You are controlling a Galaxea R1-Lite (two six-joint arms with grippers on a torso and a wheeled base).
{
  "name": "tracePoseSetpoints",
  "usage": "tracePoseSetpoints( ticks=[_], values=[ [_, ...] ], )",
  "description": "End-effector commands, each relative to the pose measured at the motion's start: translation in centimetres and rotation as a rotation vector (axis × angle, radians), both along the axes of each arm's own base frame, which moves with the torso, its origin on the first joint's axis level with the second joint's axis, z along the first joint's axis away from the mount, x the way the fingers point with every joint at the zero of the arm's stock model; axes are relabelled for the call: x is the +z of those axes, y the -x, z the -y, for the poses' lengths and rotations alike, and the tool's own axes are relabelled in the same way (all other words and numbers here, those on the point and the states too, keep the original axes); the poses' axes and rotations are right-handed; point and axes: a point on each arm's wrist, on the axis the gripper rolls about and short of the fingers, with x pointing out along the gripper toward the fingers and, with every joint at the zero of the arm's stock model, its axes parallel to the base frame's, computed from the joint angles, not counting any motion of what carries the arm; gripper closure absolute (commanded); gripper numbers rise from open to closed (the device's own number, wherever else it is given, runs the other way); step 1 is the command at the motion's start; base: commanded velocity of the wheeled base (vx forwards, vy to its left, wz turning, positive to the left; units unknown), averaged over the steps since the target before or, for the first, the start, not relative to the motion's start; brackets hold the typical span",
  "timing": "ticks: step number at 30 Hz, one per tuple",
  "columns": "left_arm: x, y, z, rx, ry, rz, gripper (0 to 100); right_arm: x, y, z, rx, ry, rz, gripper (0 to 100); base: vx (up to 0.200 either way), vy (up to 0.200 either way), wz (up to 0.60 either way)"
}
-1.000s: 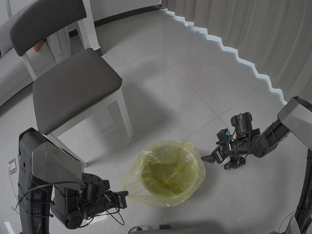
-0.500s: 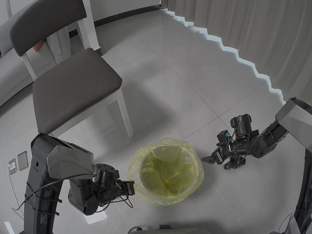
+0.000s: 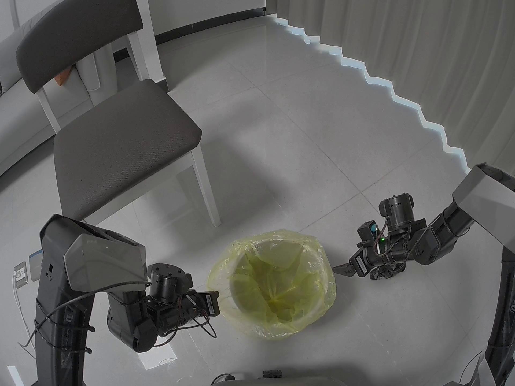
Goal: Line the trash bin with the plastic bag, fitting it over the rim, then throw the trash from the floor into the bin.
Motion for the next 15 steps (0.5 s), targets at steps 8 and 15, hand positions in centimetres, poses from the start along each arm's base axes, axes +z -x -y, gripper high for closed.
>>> tracePoseSetpoints(
  ticks=[8, 15],
  values=[
    [0.3, 0.4, 0.0, -0.002, 0.003, 0.010, 100, 0.4, 0.8, -2.9, 0.023, -0.069, 0.008, 0, 0.000, 0.000, 0.00],
    [-0.3, 0.1, 0.1, -0.005, -0.002, 0.007, 100, -0.2, 1.0, -3.6, 0.035, -0.074, 0.000, 0, 0.000, 0.000, 0.00]
  ],
)
